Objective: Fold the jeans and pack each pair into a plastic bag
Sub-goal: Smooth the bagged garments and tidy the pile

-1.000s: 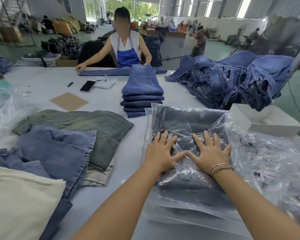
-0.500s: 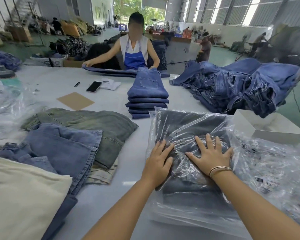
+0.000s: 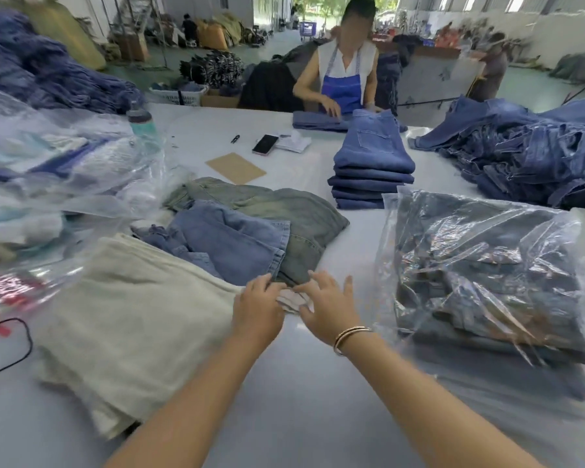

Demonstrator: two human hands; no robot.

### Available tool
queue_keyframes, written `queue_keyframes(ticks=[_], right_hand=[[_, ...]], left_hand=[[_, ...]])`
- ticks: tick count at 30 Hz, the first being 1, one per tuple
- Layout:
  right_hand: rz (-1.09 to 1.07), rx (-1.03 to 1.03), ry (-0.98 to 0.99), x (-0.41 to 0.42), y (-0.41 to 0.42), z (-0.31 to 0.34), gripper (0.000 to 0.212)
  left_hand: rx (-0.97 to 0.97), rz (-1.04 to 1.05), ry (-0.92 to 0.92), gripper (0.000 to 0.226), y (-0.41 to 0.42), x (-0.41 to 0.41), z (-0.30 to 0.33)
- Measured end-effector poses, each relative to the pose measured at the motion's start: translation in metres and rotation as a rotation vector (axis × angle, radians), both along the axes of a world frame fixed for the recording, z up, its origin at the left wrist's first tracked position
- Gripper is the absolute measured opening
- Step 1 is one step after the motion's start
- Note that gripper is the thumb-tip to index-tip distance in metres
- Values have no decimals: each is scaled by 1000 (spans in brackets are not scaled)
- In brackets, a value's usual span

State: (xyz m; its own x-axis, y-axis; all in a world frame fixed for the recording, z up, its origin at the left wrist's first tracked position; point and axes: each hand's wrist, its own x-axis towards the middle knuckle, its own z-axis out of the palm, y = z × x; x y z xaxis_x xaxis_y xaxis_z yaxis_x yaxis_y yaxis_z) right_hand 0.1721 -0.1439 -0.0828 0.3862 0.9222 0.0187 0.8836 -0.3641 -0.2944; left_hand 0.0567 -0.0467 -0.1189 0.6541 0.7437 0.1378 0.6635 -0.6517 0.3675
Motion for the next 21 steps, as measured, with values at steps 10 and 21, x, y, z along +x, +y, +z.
queue_keyframes(ticks=[10, 21], right_hand=[[-521, -81, 1075, -101, 69, -81, 44], [-712, 103, 1480, -114, 75, -76, 17]], left_hand=[[-48, 229, 335, 107, 24, -139, -54], [5, 202, 291, 89, 29, -133, -36]])
